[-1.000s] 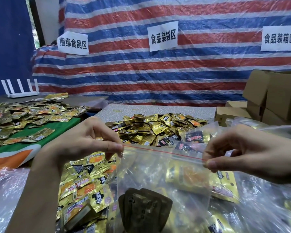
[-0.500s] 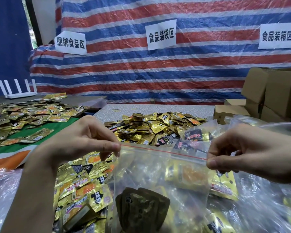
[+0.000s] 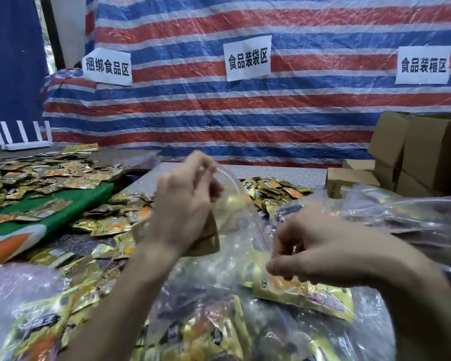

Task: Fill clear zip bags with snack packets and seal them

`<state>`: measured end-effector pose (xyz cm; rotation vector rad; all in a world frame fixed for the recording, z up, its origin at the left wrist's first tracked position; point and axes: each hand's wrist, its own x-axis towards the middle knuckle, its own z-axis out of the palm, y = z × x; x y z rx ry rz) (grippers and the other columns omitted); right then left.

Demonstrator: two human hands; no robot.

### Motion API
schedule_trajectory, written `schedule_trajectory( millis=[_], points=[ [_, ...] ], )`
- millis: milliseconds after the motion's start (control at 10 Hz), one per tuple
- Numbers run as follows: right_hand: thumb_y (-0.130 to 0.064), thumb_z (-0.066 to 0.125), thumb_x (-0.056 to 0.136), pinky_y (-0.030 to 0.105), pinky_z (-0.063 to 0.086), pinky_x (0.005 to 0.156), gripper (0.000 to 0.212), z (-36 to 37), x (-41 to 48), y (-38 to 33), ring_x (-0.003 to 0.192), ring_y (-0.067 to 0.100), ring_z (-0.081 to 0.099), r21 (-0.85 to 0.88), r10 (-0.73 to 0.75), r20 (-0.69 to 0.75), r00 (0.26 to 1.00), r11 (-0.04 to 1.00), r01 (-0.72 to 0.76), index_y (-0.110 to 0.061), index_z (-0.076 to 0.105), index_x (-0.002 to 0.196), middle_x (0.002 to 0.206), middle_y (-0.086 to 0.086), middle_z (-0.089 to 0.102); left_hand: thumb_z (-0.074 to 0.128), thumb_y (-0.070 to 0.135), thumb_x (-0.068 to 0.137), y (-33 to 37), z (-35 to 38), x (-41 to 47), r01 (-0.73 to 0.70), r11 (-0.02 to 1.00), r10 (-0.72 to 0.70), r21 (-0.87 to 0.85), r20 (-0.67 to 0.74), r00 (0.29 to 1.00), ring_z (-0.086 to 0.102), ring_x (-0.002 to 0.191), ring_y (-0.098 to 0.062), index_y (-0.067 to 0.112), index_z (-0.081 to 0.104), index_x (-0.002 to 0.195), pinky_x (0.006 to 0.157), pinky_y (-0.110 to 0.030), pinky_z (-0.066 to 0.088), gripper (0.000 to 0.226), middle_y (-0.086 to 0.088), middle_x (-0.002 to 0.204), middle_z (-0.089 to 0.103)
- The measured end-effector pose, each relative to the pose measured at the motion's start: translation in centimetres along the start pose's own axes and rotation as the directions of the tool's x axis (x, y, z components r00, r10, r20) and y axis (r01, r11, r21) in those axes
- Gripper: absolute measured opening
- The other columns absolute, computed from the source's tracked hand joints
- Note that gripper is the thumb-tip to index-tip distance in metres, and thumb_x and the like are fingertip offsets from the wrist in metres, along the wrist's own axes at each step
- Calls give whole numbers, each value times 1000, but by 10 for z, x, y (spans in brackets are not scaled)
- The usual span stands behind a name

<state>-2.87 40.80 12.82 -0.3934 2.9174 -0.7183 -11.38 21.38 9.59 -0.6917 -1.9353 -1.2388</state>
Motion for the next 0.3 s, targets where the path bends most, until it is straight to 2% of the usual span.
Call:
schedule_trajectory(
  millis=[100,200,300],
  points=[
    [-18,68,87,23,47,49,19,12,19,12,52,10,56,27,97,100,990,995,-100,-5,67,72,66,3,66,49,13,103,-30,53,-18,158,986,-166,51,202,965,64,70,-1,16,59,90,57,-15,50,17,2,84,71],
    [-20,66,83,25,46,51,18,23,38,26,54,12,55,-31,161,128,979,987,-158,-4,65,75,66,3,63,48,18,103,-59,83,-44,126,991,-136,53,351,926,62,69,-9,24,58,91,61,-30,50,17,12,81,67],
    [-33,66,79,23,40,52,22,29,40,37,54,7,51,-17,226,131,965,974,-226,-13,63,71,61,-3,57,46,29,103,-70,88,-67,131,991,-130,25,402,906,62,69,-6,36,55,97,59,-22,49,13,14,79,66]
  ],
)
